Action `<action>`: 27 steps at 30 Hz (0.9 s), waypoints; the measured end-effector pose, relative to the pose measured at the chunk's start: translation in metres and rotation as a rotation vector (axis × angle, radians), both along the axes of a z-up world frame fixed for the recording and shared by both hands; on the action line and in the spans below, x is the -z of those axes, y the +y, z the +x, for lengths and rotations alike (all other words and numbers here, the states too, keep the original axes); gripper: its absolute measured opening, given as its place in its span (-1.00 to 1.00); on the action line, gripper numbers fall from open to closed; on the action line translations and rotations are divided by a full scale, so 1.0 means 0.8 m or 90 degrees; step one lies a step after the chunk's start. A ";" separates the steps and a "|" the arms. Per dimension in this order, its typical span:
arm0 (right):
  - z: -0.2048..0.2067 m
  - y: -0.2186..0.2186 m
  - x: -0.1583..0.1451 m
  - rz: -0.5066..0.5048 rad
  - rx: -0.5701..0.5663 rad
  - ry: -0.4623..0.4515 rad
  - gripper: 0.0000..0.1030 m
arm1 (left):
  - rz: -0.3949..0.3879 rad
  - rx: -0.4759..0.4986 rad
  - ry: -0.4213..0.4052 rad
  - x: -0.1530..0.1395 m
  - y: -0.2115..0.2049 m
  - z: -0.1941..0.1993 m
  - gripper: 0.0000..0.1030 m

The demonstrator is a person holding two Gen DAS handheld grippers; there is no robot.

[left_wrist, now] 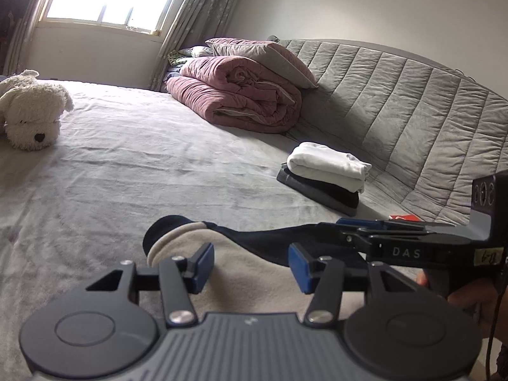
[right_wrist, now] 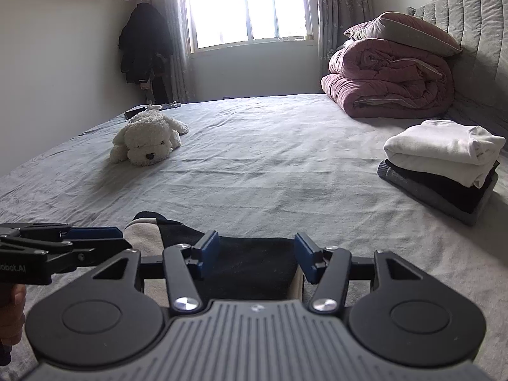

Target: Fold clothes

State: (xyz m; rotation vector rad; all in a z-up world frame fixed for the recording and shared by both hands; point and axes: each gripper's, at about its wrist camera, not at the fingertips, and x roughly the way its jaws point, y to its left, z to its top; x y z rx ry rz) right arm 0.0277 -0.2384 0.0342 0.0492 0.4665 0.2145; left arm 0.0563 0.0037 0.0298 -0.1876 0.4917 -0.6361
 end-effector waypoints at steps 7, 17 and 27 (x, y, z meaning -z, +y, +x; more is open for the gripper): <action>0.003 -0.002 0.014 -0.028 -0.004 0.026 0.11 | 0.009 -0.055 0.025 0.007 0.015 0.020 0.07; -0.007 -0.018 0.003 -0.005 0.015 0.038 0.19 | 0.003 -0.146 0.101 -0.004 0.045 0.027 0.55; -0.014 -0.020 -0.011 0.005 0.025 0.088 0.57 | 0.092 -0.151 0.136 -0.015 0.041 0.005 0.88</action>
